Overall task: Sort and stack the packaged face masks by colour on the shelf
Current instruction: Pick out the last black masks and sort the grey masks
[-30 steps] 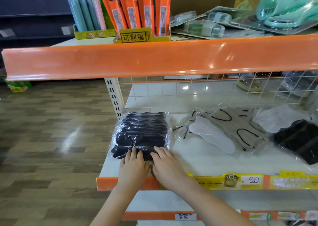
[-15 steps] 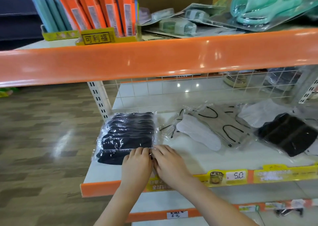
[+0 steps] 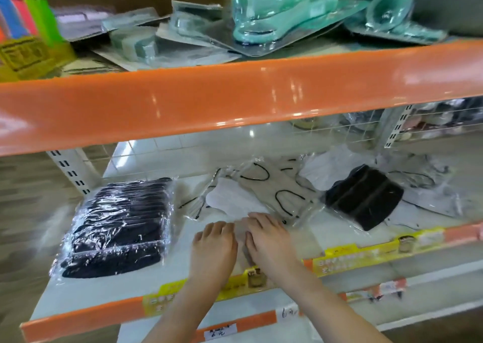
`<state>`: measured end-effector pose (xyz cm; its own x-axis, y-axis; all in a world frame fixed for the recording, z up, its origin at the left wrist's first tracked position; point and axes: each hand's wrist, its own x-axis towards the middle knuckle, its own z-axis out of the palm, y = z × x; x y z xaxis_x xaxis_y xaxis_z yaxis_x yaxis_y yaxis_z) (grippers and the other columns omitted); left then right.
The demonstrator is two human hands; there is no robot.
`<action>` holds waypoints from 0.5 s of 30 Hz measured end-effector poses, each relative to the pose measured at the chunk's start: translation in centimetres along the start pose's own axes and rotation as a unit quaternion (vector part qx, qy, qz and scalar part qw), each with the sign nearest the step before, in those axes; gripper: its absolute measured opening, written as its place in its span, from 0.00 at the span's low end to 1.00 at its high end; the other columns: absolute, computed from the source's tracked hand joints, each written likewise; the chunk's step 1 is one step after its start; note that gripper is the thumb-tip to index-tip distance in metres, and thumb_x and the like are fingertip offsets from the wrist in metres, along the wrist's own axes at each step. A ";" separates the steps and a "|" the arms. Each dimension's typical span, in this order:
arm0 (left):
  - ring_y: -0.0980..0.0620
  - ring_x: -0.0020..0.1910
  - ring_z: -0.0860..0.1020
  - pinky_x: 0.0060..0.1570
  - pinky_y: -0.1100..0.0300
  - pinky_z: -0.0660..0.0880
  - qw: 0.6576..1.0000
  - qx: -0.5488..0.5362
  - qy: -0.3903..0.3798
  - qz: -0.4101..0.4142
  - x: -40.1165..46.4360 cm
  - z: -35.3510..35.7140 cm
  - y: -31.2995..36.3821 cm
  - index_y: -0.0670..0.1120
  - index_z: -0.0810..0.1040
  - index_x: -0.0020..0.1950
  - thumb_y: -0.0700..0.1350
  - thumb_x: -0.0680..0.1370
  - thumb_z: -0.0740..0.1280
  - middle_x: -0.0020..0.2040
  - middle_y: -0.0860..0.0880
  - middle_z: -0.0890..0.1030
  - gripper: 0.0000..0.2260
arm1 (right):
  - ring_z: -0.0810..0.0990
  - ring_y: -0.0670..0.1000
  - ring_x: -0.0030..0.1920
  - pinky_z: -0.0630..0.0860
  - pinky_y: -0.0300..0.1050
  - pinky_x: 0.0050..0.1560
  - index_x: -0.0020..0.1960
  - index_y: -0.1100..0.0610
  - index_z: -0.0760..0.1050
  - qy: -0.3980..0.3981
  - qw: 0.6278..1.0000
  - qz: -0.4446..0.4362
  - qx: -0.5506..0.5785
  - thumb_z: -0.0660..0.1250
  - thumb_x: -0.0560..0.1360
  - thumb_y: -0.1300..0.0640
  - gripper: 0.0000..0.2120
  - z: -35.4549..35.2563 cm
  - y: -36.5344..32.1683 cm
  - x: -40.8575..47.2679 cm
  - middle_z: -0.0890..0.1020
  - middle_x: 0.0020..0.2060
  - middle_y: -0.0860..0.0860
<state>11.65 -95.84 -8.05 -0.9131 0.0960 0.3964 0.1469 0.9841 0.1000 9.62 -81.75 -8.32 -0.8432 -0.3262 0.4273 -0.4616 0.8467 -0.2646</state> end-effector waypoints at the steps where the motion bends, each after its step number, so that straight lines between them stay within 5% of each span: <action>1: 0.47 0.38 0.81 0.31 0.55 0.75 1.000 -0.007 -0.001 0.002 0.5 0.2 1.2 0.46 0.83 0.41 0.45 0.69 0.55 0.39 0.49 0.82 0.16 | 0.82 0.51 0.49 0.80 0.44 0.45 0.47 0.54 0.82 0.005 1.000 0.013 -0.004 0.57 0.69 0.54 0.16 -0.5 1.2 -0.3 0.83 0.49 0.49; 9: 0.48 0.37 0.80 0.31 0.56 0.75 0.998 -0.048 -0.025 0.036 3.8 2.0 10.0 0.47 0.81 0.39 0.46 0.69 0.56 0.37 0.50 0.81 0.14 | 0.81 0.55 0.47 0.80 0.47 0.45 0.50 0.57 0.80 0.035 0.996 0.069 -0.035 0.56 0.71 0.54 0.17 -4.6 9.8 -2.3 0.82 0.47 0.52; 13: 0.48 0.37 0.81 0.30 0.57 0.75 0.996 -0.051 -0.041 0.062 5.0 3.5 14.1 0.47 0.82 0.41 0.43 0.65 0.69 0.38 0.50 0.81 0.06 | 0.81 0.53 0.50 0.80 0.49 0.49 0.52 0.57 0.80 0.029 0.993 0.100 -0.051 0.57 0.72 0.54 0.17 -6.6 13.8 -3.4 0.82 0.50 0.52; 15: 0.49 0.38 0.81 0.30 0.57 0.76 0.995 -0.058 -0.050 0.067 5.5 4.2 16.2 0.48 0.82 0.40 0.45 0.67 0.64 0.38 0.51 0.81 0.08 | 0.82 0.53 0.50 0.80 0.49 0.49 0.52 0.56 0.81 0.037 0.991 0.110 -0.062 0.61 0.71 0.55 0.14 -7.6 15.9 -4.0 0.82 0.50 0.52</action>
<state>7.45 -78.73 -8.08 -0.9149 0.2447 0.3210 0.3067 0.9385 0.1589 7.77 -63.84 -7.71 -0.8948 -0.1004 0.4351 -0.2279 0.9406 -0.2518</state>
